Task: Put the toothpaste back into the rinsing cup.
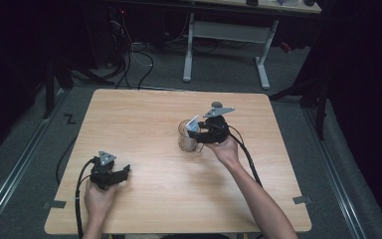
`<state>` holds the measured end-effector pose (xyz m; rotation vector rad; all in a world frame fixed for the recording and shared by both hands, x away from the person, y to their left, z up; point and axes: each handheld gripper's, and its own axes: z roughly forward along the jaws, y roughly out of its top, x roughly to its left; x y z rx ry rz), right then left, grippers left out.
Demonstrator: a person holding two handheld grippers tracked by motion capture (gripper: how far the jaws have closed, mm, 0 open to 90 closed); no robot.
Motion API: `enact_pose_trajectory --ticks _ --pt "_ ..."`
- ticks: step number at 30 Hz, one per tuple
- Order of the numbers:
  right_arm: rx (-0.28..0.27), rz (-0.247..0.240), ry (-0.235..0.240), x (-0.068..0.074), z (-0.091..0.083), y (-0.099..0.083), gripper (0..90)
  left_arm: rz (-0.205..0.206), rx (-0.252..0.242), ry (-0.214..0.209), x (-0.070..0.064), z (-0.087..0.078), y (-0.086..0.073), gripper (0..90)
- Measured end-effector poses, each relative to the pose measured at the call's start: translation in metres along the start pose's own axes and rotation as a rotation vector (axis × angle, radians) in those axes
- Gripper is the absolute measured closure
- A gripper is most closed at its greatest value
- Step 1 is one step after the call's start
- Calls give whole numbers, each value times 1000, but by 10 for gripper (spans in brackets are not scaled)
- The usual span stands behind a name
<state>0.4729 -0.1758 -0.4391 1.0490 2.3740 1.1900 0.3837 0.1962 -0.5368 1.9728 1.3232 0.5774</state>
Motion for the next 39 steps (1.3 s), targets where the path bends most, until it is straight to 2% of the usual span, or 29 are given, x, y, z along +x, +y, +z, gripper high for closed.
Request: enact_pose_trajectory --ticks 15,39 --pt "-44 2 -21 -2 -15 -4 399 0 0 0 0 0 0 302" --pt "-87 44 -28 -11 -40 -15 417 0 0 0 0 0 0 302"
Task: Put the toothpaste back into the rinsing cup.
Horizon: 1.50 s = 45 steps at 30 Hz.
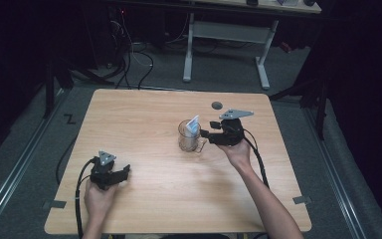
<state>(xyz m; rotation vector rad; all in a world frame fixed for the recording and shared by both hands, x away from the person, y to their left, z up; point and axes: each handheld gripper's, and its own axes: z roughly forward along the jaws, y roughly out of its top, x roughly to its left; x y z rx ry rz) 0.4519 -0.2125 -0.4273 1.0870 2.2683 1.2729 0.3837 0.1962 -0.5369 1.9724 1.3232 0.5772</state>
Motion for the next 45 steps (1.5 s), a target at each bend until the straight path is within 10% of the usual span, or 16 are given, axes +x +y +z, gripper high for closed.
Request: enact_pose_trajectory --ticks 45 --pt "-77 77 -21 -16 -46 -20 449 0 0 0 0 0 0 302"
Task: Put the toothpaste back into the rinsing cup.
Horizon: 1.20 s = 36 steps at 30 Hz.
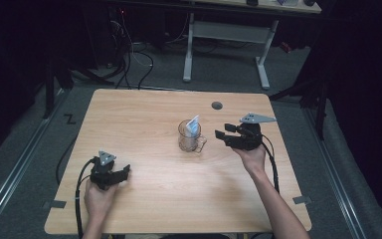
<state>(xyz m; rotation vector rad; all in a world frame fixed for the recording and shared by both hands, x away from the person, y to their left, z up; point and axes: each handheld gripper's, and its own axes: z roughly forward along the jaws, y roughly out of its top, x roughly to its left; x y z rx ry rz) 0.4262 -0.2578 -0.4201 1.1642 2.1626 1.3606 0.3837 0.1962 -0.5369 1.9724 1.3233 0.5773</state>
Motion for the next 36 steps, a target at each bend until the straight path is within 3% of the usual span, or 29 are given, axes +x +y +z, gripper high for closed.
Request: enact_pose_trajectory --ticks 24,36 --pt "-31 63 -23 -11 -28 -20 451 -1 0 1 0 0 0 302" --pt "-40 63 -22 -10 -36 -25 450 -1 0 1 0 0 0 302"
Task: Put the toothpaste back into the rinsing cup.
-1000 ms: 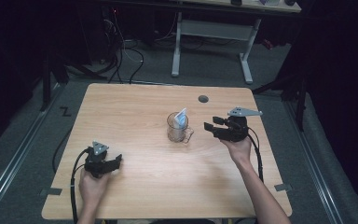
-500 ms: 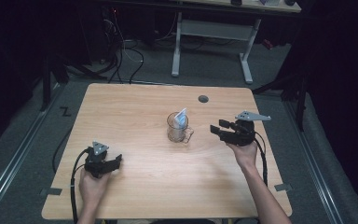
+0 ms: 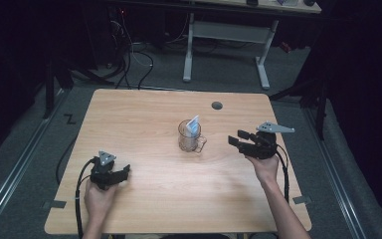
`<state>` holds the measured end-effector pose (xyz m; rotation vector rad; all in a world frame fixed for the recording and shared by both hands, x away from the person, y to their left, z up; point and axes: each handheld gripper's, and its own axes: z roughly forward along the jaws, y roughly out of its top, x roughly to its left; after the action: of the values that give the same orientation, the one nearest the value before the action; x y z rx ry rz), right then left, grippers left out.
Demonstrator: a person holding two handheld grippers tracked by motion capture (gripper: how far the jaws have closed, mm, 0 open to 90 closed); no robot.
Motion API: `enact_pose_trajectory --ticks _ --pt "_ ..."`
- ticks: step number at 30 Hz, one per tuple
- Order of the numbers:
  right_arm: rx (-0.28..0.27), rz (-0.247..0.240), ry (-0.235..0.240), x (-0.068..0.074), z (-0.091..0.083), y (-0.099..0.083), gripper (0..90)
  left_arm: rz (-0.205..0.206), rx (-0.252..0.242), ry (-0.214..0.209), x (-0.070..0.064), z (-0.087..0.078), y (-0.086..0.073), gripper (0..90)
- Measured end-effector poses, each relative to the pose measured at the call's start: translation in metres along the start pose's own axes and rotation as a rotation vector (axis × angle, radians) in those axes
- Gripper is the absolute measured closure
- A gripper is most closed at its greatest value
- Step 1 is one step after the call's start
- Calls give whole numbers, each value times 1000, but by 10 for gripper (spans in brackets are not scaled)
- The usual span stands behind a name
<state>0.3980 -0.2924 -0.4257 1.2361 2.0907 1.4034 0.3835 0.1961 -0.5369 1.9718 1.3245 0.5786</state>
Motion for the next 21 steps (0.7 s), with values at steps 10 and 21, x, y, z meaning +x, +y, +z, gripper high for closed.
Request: enact_pose_trajectory --ticks 10,21 --pt "-11 7 -3 -1 -8 -6 451 0 0 0 0 0 0 302" --pt "-16 19 -7 -2 -15 -15 450 0 0 0 0 0 0 302"
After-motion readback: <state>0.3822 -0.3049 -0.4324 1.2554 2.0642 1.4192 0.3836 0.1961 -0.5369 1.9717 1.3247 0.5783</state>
